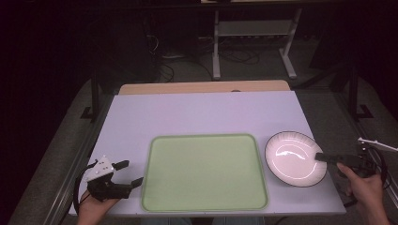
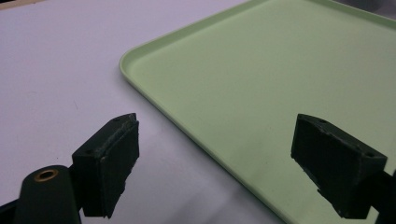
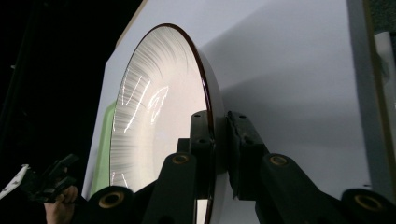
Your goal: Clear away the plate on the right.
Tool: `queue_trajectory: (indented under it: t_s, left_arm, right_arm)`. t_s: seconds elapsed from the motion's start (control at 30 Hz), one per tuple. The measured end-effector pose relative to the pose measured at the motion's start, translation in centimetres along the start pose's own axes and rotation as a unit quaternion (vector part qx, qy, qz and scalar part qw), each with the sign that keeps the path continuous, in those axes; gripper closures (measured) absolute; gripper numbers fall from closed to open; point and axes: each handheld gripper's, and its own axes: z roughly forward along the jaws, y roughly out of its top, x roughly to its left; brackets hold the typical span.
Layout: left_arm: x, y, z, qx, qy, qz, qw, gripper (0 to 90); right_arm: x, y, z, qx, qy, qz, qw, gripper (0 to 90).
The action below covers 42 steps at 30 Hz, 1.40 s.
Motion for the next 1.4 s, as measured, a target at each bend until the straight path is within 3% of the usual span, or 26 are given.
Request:
queue_trajectory:
  t_s: [0.23,0.5,0.63,1.0,1.17,1.4]
  left_arm:
    - [0.1,0.0,-0.1,0.0,0.001,-0.001,1.0,15.1]
    - [0.1,0.0,-0.1,-0.002,0.002,-0.004,1.0,15.1]
    - [0.1,0.0,-0.1,-0.002,0.002,-0.004,1.0,15.1]
    - [0.1,0.0,-0.1,-0.003,0.001,-0.003,1.0,15.1]
    - [0.2,0.0,-0.2,-0.004,0.002,-0.005,1.0,15.1]
    - [0.2,0.0,-0.1,-0.003,0.001,-0.006,1.0,15.1]
  right_arm:
    - [1.1,0.1,-0.3,-0.001,0.01,-0.006,0.9999,80.9]
    - [3.7,0.4,0.0,0.002,0.033,-0.026,0.9991,80.9]
    - [5.1,0.5,0.5,0.008,0.048,-0.031,0.9983,80.9]
    - [8.1,0.8,2.6,0.028,0.063,-0.056,0.996,80.7]
    - [9.2,0.9,3.4,0.036,0.061,-0.067,0.9952,80.5]
    - [10.6,0.9,4.4,0.044,0.077,-0.074,0.9934,80.4]
